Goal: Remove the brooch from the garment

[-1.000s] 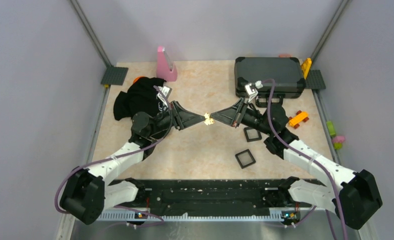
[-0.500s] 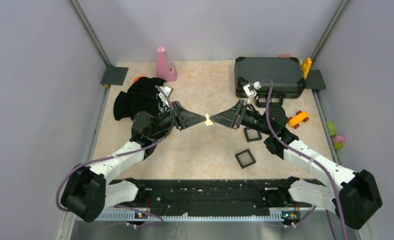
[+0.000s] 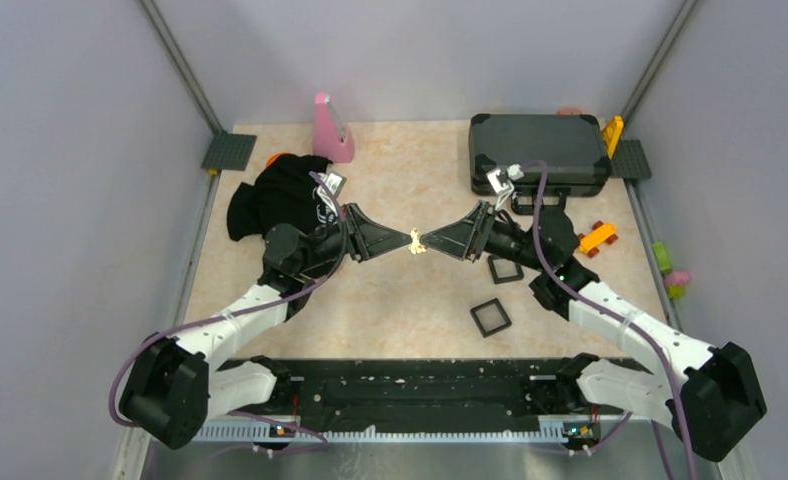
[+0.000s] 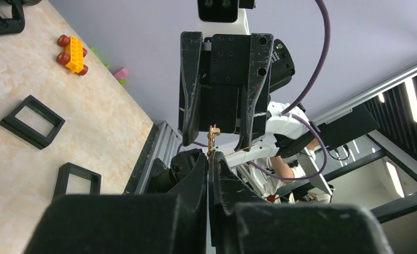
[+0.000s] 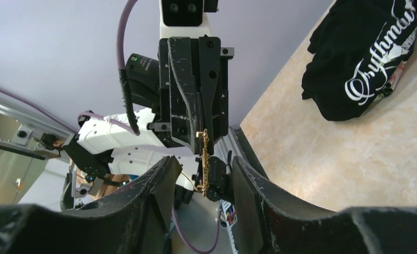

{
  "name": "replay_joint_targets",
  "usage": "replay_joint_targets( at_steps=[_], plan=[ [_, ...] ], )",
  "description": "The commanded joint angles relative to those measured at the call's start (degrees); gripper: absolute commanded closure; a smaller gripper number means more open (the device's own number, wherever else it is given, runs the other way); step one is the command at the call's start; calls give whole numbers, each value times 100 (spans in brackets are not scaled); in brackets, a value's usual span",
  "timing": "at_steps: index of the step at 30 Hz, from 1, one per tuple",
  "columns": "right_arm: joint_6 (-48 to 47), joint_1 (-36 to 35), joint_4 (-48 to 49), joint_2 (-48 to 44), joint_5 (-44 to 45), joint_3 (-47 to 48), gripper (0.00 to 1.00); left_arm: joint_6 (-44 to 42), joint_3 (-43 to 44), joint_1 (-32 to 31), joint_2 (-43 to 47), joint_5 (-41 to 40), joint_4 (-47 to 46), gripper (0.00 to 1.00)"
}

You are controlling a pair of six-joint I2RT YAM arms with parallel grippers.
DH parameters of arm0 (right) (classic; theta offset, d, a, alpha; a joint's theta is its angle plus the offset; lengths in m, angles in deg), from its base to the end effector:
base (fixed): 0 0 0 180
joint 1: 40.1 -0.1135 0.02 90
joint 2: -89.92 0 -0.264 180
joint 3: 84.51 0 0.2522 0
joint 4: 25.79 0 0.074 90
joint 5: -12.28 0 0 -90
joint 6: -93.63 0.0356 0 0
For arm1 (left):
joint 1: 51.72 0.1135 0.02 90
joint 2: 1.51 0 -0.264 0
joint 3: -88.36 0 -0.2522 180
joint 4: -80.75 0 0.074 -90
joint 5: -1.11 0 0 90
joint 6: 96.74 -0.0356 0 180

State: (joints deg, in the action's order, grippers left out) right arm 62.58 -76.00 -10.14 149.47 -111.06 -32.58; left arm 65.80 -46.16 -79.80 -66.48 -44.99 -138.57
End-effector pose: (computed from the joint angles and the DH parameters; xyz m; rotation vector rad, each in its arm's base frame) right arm 0.1821 0.1559 0.3221 -0.2244 1.7061 1.7085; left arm 0.1999 -0.1347 0.3024 0.2141 1.6017 -1.8963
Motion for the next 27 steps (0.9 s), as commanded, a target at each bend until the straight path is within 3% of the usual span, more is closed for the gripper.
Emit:
replay_joint_targets(
  at_steps=[1, 11, 18, 21, 24, 27],
  plan=[
    [-242, -66, 318, -485, 331, -83, 54, -13, 79, -14, 171, -48, -123, 100],
    [-510, -66, -45, -995, 1221, -301, 48, 47, 93, -7, 220, -7, -101, 100],
    [-1214, -67, -511, -998, 1134, -240, 51, 83, 72, -7, 256, 0, -150, 100],
    [-1735, -66, -1043, -1069, 1424, -150, 67, 121, 106, -8, 266, 68, -148, 100],
    [-2221, -66, -1573, -898, 1329, 66, 97, 147, 146, -11, 261, 143, -133, 100],
    [-2454, -66, -1773, -578, 576, 286, 100, 111, 162, -8, 270, 128, -78, 100]
  ],
)
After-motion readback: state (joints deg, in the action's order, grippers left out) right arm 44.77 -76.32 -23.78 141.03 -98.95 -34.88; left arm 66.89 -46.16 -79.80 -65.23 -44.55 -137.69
